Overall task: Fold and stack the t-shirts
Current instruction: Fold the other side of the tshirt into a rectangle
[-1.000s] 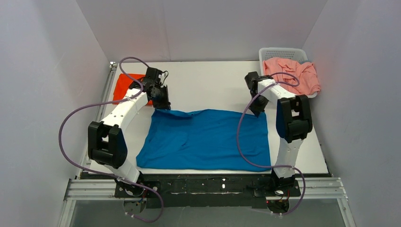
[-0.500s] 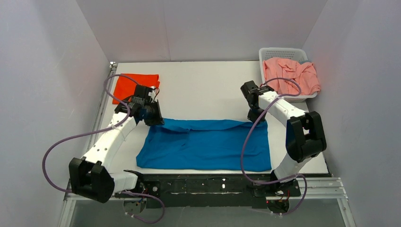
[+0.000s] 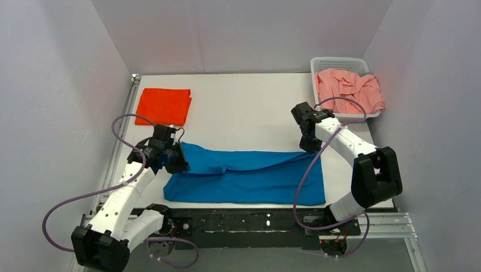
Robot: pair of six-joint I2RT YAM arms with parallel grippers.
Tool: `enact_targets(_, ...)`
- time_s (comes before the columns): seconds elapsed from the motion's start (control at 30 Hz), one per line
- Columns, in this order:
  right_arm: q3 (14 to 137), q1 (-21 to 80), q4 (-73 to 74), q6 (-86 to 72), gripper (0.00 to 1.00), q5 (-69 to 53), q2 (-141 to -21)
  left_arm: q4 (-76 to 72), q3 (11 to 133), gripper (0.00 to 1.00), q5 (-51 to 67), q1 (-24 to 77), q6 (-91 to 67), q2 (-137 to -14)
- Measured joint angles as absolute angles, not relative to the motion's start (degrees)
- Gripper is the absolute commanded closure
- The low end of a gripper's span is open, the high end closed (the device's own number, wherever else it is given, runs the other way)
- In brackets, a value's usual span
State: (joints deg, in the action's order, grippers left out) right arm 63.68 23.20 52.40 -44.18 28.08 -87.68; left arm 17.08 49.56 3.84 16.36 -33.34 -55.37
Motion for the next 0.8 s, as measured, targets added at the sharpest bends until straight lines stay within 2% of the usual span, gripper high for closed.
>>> enact_targets(0.07, 62.61, 23.29, 52.14, -44.12, 0.99, 28.05, -87.46, 18.24, 47.83, 0.95, 3.25, 16.36, -34.22, -54.48)
enact_targets(0.13, 60.82, 23.40, 52.05, -44.10, 0.98, 27.92, -87.18, 19.03, 46.33, 0.94, 2.85, 16.36, -35.07, -53.91)
enact_targets(0.2, 58.81, 23.49, 51.94, -44.16, 0.82, 27.75, -86.98, 19.66, 44.47, 0.92, 2.81, 16.36, -36.23, -53.41)
enact_targets(0.23, 57.78, 23.53, 51.94, -44.36, 0.67, 27.59, -86.94, 20.03, 43.38, 0.89, 2.83, 16.36, -36.97, -53.19)
enact_targets(0.27, 56.88, 23.55, 51.96, -44.69, 0.58, 27.44, -86.89, 20.34, 42.50, 0.82, 2.87, 16.36, -37.60, -53.06)
enact_targets(0.3, 56.05, 23.62, 51.92, -45.04, 0.52, 27.42, -86.74, 20.71, 41.45, 0.67, 2.96, 16.36, -38.24, -52.86)
enact_targets(0.33, 55.33, 23.66, 52.05, -45.52, 0.47, 27.53, -86.50, 21.26, 40.51, 0.47, 3.01, 16.36, -38.70, -52.60)
enact_targets(0.43, 53.32, 23.77, 54.06, -47.48, 0.39, 28.69, -84.14, 24.21, 38.81, 0.26, 2.92, 16.36, -40.27, -50.63)
enact_targets(0.47, 52.90, 23.77, 55.11, -48.34, 0.32, 29.30, -82.81, 25.47, 38.74, 0.11, 2.83, 16.36, -40.88, -49.36)
enact_targets(0.5, 52.71, 23.77, 56.03, -49.04, 0.31, 29.80, -81.62, 26.09, 38.76, 0.03, 2.79, 16.38, -40.91, -48.21)
enact_targets(0.57, 52.66, 23.77, 58.28, -50.50, 0.29, 30.70, -78.46, 27.46, 39.13, 0.02, 2.57, 16.47, -41.41, -45.45)
enact_targets(0.67, 52.71, 23.75, 60.27, -51.09, 0.20, 31.31, -73.14, 28.77, 41.52, 0.02, 2.33, 16.62, -41.60, -43.66)
enact_targets(0.8, 52.18, 23.70, 54.15, -46.17, 0.17, 24.84, -67.31, 26.57, 46.06, 0.02, 4.05, 16.62, -41.63, -47.88)
